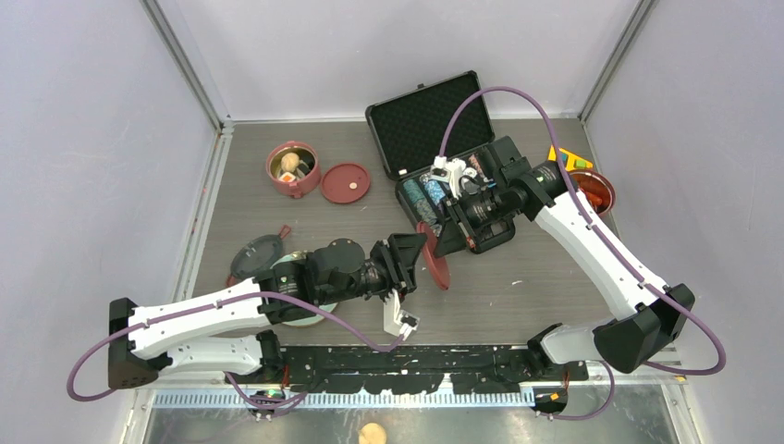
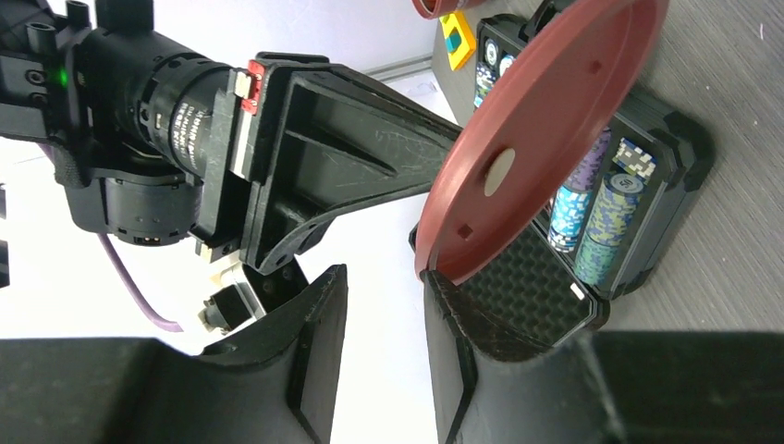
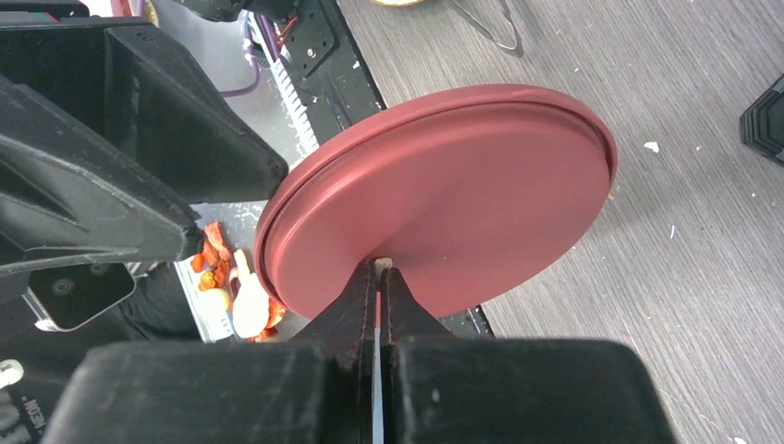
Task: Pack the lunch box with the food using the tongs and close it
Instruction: Pick up the box lid from the center of the board.
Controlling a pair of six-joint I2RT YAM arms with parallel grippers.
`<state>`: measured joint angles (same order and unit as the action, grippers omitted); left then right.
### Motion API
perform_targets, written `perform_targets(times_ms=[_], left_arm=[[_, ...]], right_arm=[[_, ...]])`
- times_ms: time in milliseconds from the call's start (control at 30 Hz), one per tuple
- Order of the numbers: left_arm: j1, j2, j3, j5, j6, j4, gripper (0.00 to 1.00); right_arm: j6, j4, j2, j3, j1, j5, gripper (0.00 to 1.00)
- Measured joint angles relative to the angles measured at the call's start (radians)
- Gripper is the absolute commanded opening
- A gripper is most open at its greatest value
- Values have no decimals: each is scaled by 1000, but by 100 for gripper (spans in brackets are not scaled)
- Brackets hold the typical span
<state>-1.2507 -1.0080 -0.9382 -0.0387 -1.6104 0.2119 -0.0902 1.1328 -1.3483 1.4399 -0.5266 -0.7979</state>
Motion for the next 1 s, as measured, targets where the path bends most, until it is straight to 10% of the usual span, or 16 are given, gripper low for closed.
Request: perform_targets(times_ms=[700, 1000], left_arm=[[0, 46, 68, -28, 37, 107, 52], [-1, 28, 69, -27, 44, 15, 38]], right_arm=[[37, -37, 18, 0, -9, -18, 1], [41, -46, 18, -5, -10, -32, 1]])
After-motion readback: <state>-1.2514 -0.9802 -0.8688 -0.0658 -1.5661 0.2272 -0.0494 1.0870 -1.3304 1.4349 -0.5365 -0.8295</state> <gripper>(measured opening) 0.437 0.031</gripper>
